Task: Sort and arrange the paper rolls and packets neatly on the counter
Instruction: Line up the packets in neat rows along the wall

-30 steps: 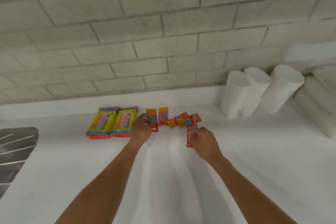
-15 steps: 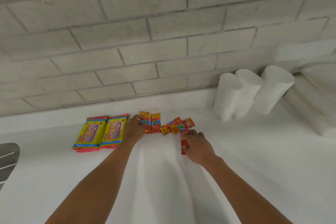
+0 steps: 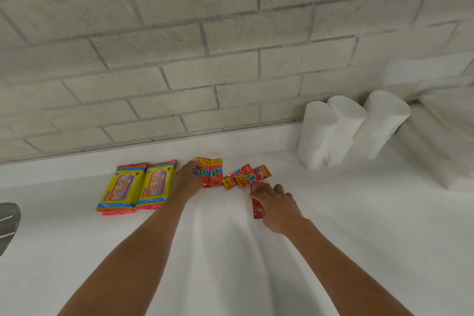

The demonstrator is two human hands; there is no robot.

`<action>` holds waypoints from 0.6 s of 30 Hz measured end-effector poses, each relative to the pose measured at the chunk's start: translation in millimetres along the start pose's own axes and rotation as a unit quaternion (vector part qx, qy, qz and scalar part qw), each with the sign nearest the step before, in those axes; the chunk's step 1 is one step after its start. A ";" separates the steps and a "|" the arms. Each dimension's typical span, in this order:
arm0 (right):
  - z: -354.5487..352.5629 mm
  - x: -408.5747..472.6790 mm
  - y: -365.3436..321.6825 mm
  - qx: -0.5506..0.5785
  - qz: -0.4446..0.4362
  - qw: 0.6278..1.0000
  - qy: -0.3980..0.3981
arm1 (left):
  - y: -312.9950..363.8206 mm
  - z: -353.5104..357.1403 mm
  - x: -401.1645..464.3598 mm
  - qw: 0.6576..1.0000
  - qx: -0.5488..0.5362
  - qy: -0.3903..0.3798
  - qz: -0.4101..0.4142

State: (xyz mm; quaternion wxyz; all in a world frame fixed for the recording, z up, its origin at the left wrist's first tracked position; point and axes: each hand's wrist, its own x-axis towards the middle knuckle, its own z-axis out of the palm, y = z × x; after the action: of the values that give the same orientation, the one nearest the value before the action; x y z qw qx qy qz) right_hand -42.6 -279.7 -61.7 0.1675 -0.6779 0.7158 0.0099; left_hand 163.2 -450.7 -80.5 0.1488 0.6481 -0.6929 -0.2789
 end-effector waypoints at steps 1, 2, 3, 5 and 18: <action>-0.3 0.1 0.5 -0.009 0.000 1.000 -0.002 | -0.2 1.2 -0.1 1.000 0.011 0.001 0.007; -0.2 0.5 1.0 -0.018 0.000 1.000 -0.004 | -0.6 1.9 -0.7 1.000 0.023 0.002 0.011; 0.1 1.0 1.6 -0.026 -0.002 1.000 -0.005 | -1.5 2.6 -1.1 0.999 0.035 0.005 0.017; 0.0 3.0 2.7 -0.039 -0.003 0.999 -0.011 | -2.9 3.8 -2.1 0.998 0.058 0.011 0.022; 0.0 11.9 11.9 0.032 0.082 0.996 0.023 | 5.2 4.5 -21.0 0.996 0.062 0.051 0.031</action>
State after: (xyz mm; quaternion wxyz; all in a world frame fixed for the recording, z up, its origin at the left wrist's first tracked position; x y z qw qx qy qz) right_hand -54.4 -290.2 -67.2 0.1708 -0.6111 0.7728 -0.0148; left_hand 158.9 -429.2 -77.8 0.1521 0.6479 -0.7197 -0.1977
